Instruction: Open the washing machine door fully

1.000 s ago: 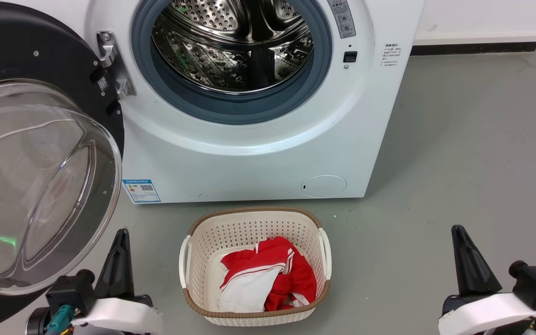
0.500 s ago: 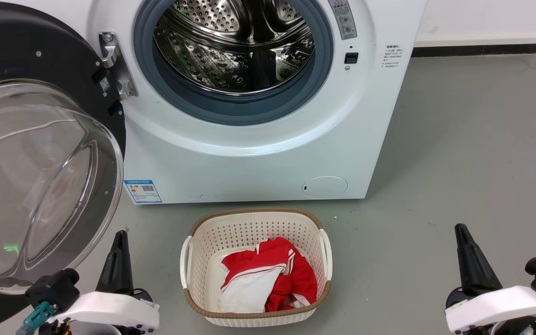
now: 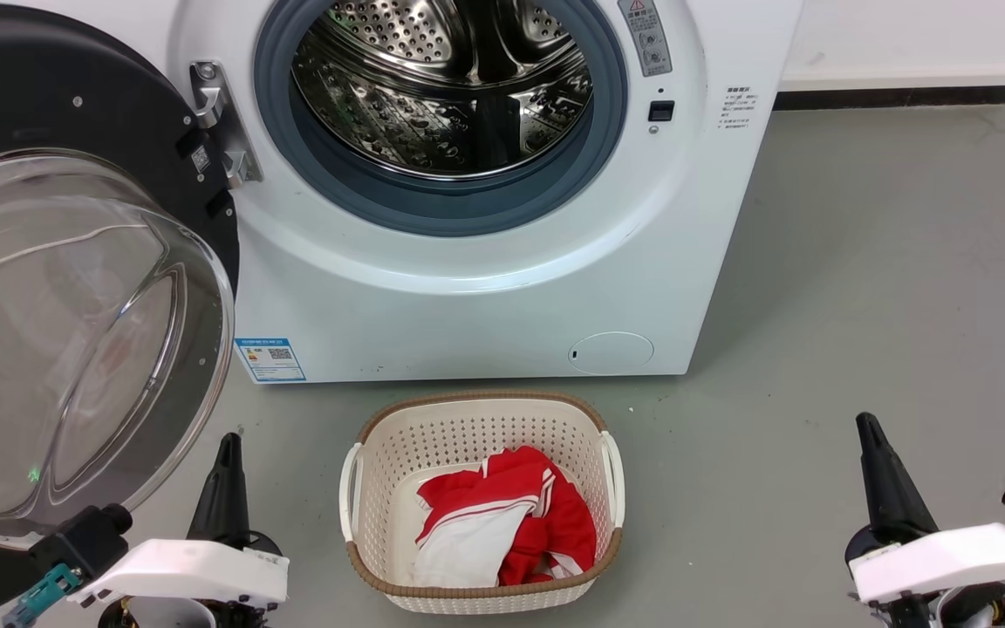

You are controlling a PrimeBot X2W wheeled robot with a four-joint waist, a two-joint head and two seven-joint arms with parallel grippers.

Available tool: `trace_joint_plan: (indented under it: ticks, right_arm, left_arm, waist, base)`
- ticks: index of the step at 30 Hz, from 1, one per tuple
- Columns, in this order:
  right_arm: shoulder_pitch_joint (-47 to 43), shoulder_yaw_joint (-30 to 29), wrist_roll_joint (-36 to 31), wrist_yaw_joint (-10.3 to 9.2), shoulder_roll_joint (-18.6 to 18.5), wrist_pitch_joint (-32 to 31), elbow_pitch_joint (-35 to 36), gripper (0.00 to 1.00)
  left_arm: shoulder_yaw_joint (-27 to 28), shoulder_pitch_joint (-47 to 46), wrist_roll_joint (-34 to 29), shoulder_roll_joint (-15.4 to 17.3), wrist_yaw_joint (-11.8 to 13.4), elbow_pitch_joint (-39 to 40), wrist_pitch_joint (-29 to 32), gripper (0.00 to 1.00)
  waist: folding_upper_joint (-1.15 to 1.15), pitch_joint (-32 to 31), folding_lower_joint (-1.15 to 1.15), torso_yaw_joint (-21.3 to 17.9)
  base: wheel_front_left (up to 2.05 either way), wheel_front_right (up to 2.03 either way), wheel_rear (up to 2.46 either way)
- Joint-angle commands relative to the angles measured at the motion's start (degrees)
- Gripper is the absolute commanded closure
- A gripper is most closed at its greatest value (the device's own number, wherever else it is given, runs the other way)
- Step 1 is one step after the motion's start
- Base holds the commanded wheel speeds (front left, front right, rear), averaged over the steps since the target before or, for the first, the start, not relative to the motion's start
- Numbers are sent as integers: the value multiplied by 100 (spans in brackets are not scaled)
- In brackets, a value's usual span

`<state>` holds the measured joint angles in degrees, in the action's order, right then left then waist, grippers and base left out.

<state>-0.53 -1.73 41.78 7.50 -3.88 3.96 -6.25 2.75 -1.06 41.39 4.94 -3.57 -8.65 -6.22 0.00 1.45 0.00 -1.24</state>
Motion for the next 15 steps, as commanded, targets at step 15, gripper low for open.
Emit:
trace_joint_plan:
  ticks: [15]
  right_arm:
    - [290, -55, 1368, 0, -70, -198, -147, 100]
  left_arm:
    - [116, -255, 1298, -39, -124, -90, 318, 100]
  waist:
    - [0, -22, 0, 22]
  base:
    - [0, 0, 0]
